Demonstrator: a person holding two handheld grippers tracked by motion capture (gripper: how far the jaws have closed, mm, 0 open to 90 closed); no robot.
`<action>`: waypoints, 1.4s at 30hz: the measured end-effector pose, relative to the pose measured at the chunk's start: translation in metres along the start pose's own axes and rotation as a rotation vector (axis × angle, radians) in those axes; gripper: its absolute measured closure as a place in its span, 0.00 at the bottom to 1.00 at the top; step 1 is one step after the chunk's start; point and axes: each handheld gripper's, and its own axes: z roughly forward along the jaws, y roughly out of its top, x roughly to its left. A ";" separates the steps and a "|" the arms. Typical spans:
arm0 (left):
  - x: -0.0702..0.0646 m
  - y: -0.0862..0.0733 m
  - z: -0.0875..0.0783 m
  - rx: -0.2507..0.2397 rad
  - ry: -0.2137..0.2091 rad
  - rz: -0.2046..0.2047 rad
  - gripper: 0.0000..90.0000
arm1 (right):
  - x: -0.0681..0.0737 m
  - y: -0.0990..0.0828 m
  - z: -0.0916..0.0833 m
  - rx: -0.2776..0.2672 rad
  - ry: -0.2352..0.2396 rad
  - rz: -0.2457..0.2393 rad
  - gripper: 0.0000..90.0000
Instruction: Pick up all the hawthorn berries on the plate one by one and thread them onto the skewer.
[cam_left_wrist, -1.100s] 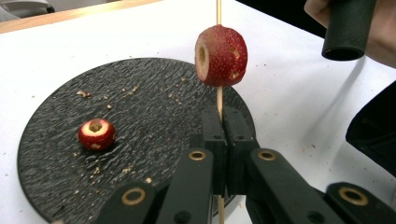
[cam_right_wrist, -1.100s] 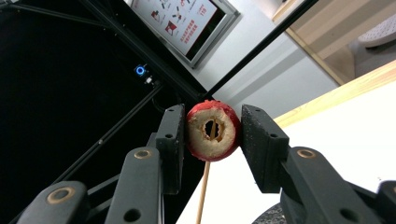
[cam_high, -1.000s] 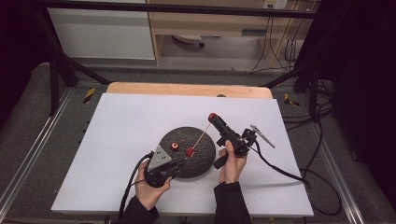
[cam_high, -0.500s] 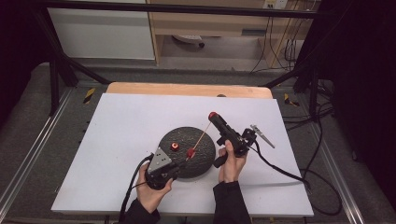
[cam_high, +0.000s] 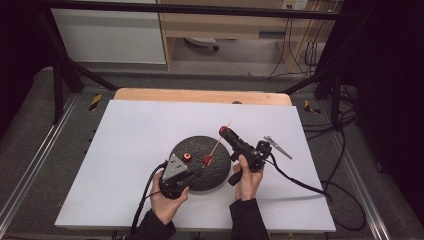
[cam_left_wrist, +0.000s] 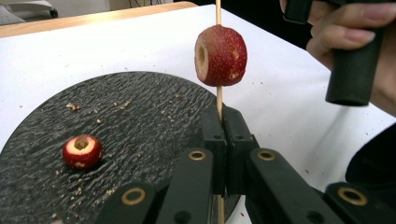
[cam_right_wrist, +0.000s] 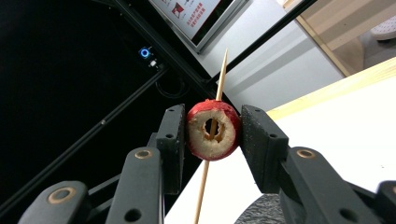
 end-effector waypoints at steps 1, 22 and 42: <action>0.000 0.001 0.001 -0.003 -0.001 0.000 0.98 | 0.000 0.000 -0.001 0.002 -0.001 -0.003 0.69; 0.004 0.016 0.015 -0.005 -0.020 0.012 0.98 | 0.003 -0.016 -0.008 0.096 -0.010 -0.049 0.69; 0.022 -0.003 -0.004 0.028 -0.026 0.029 0.98 | 0.001 0.001 -0.018 0.282 -0.056 -0.218 0.33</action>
